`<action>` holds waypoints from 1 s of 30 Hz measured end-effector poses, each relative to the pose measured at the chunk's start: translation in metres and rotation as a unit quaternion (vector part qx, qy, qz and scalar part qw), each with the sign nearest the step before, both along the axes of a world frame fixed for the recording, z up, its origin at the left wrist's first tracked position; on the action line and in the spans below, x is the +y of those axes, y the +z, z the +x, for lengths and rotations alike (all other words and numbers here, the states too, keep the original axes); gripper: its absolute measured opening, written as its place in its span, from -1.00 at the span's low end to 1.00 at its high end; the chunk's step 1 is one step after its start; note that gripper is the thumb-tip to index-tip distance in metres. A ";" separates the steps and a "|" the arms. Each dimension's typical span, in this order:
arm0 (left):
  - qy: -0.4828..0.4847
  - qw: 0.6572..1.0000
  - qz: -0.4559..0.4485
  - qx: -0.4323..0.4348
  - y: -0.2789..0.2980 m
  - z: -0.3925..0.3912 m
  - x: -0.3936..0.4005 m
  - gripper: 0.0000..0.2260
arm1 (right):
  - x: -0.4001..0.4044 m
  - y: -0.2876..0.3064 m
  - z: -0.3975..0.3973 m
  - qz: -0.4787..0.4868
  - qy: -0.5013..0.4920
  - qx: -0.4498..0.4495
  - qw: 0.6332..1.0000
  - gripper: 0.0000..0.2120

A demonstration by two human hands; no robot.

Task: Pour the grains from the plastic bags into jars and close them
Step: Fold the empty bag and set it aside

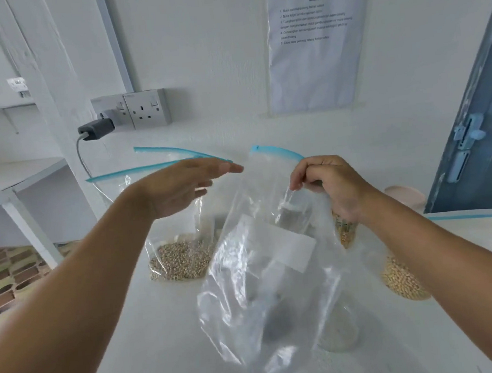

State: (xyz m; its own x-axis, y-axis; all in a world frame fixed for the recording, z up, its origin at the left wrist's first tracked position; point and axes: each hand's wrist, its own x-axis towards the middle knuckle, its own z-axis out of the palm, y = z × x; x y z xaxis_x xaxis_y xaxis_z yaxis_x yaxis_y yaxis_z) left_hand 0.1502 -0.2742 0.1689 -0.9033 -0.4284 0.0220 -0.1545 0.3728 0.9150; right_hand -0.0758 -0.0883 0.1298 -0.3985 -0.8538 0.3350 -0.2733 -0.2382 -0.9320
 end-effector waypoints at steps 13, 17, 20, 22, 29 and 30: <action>0.036 0.970 0.225 0.091 -0.055 -0.046 0.022 -0.85 | 0.021 -0.008 -0.021 0.078 -0.015 0.170 0.982 -0.52; 0.097 0.964 0.209 0.134 -0.062 -0.046 0.029 -0.84 | 0.033 -0.027 -0.023 0.070 -0.146 0.226 0.961 -0.63; 0.119 0.952 0.221 0.176 -0.065 -0.045 0.029 -0.82 | 0.046 -0.044 -0.015 0.061 -0.207 0.140 0.966 -0.71; 0.121 0.942 0.241 0.201 -0.066 -0.044 0.028 -0.84 | 0.050 -0.061 -0.009 0.058 -0.201 0.024 0.978 -0.73; 0.073 0.919 0.320 0.217 -0.061 -0.045 0.038 -0.82 | 0.060 -0.097 0.002 0.103 0.000 -0.296 0.950 -0.69; 0.064 0.917 0.329 0.216 -0.059 -0.045 0.041 -0.82 | 0.061 -0.098 0.002 0.110 0.019 -0.300 0.947 -0.66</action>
